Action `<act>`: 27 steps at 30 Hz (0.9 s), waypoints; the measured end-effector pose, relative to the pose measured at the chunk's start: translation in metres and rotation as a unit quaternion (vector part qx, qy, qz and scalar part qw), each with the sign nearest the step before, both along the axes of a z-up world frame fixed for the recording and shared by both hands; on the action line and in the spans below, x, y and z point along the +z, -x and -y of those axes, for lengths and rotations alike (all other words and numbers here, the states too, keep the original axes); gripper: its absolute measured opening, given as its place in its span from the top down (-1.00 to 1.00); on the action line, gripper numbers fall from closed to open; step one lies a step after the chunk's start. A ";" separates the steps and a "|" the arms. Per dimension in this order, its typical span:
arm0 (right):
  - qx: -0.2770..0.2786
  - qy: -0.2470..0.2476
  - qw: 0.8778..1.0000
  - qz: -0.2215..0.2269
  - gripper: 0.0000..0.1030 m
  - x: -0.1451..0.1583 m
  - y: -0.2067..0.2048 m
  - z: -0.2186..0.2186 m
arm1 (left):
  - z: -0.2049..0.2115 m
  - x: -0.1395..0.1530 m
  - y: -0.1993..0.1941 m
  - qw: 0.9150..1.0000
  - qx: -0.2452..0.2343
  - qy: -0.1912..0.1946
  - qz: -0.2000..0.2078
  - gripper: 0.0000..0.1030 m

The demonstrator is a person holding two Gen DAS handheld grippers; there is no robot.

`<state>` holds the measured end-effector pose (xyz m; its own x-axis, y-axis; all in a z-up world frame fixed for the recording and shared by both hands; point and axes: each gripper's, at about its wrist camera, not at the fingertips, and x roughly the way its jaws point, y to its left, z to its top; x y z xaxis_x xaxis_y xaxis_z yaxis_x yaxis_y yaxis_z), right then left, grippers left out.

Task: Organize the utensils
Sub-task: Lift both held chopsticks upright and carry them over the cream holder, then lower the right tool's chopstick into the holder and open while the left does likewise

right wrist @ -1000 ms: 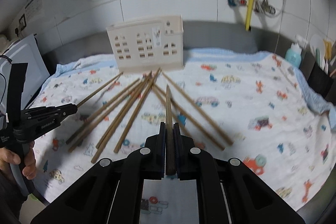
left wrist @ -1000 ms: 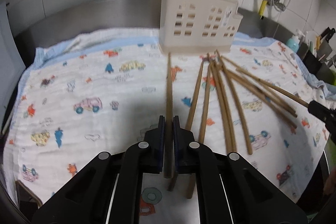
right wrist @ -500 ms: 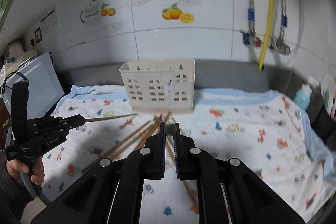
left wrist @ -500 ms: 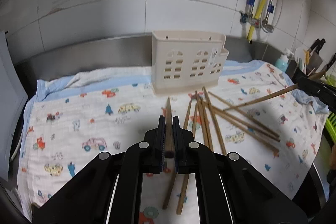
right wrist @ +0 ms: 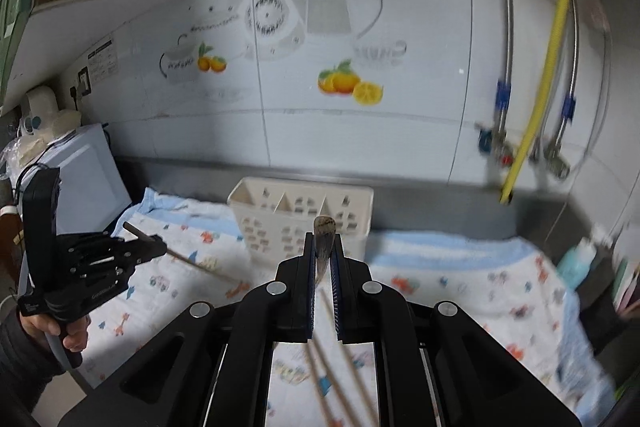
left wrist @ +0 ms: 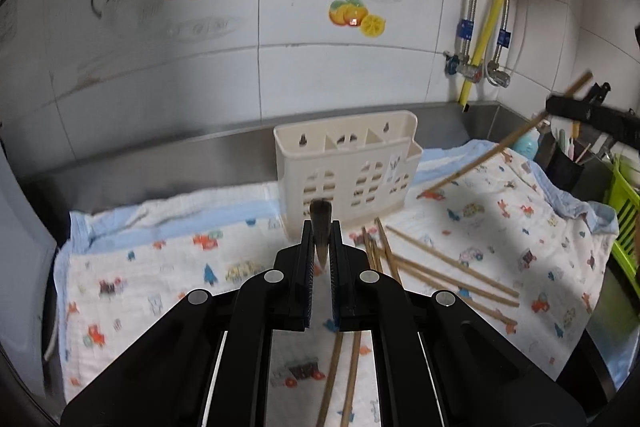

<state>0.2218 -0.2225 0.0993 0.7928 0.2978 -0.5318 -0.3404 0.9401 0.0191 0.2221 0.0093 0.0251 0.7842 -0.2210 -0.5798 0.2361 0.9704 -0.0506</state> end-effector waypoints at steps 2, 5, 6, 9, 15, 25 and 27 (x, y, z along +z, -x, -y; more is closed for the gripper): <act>-0.001 0.005 1.000 0.006 0.86 0.010 -0.008 0.002 | 0.002 0.007 -0.005 1.000 -0.004 -0.004 0.003 0.89; 0.002 0.013 1.000 0.009 0.86 0.023 -0.019 0.002 | 0.004 0.019 -0.010 1.000 -0.009 -0.006 0.008 0.89; 0.001 0.015 1.000 0.009 0.86 0.027 -0.025 0.002 | 0.004 0.024 -0.012 1.000 -0.009 -0.005 0.011 0.89; -0.001 0.021 1.000 0.014 0.86 0.035 -0.038 -0.001 | 0.003 0.042 -0.016 1.000 -0.011 -0.002 0.023 0.89; -0.004 0.021 1.000 0.016 0.86 0.042 -0.063 -0.007 | 0.003 0.090 -0.019 0.997 -0.012 0.002 0.070 0.89; -0.002 0.036 0.999 -0.001 0.86 0.027 -0.096 -0.021 | 0.018 0.138 -0.059 0.991 0.007 0.002 0.132 0.89; 0.003 0.037 0.999 -0.010 0.86 0.020 -0.102 -0.023 | 0.021 0.134 -0.069 0.991 0.013 -0.002 0.130 0.89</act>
